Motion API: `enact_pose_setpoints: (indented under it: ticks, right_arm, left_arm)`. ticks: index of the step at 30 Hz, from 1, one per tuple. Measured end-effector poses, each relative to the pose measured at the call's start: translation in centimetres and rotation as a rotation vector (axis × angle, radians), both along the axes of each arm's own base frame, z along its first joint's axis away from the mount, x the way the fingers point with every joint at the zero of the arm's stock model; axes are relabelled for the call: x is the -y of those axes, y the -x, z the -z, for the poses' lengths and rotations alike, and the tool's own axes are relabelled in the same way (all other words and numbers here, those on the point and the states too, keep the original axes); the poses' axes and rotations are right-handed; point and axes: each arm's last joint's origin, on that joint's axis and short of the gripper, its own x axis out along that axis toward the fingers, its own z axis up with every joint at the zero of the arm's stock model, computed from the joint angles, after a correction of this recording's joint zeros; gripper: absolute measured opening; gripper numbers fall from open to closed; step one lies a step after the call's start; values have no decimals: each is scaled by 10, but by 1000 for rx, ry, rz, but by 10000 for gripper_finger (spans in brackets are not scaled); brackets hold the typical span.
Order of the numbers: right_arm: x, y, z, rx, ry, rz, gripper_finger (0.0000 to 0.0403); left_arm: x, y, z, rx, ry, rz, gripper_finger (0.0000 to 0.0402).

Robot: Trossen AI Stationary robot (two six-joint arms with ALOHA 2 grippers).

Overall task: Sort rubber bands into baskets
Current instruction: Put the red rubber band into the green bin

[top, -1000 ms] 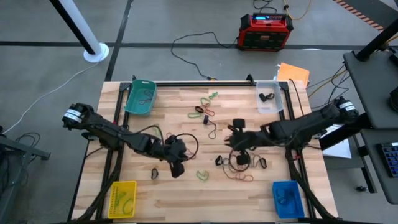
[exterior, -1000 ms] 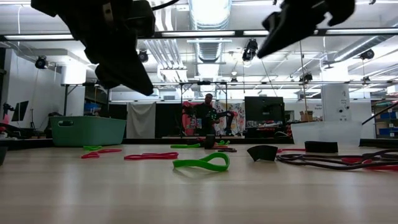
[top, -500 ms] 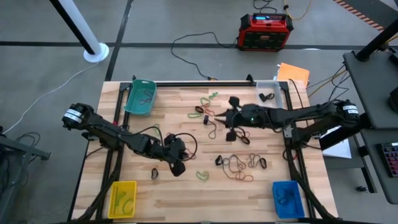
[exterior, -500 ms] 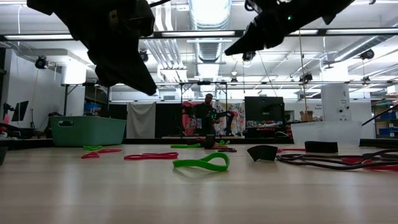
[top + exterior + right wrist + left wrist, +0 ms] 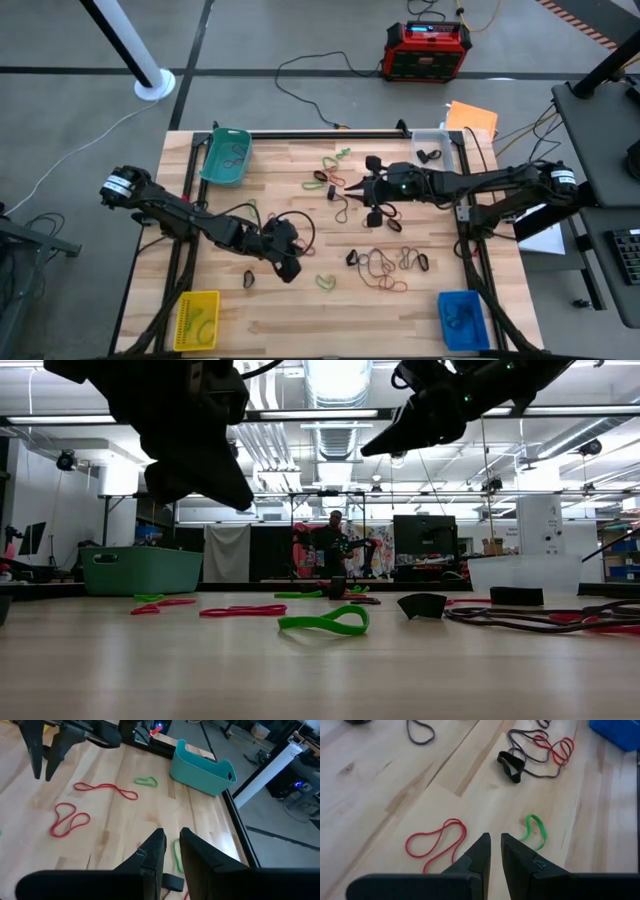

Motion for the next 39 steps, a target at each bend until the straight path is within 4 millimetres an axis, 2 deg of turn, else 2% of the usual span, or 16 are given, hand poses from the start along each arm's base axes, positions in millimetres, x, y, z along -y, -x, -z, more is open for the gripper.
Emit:
enact_pose_setpoints:
  ticks: [7,13,23,31,39]
  right_arm:
    - [0,0,0,-3,17,-7,52]
    - [0,0,0,-2,15,-11,52]
    - [0,2,1,-19,9,-9,52]
    - [-2,19,-2,-98,-13,-2,52]
    - [-4,39,6,-201,-75,24,52]
  left_arm:
    - [7,-8,-1,80,28,13,30]
    - [12,-20,16,91,24,26,30]
    - [15,-24,38,9,57,31,30]
    - [14,-20,42,-43,32,34,30]
    - [11,-15,47,-122,20,9,30]
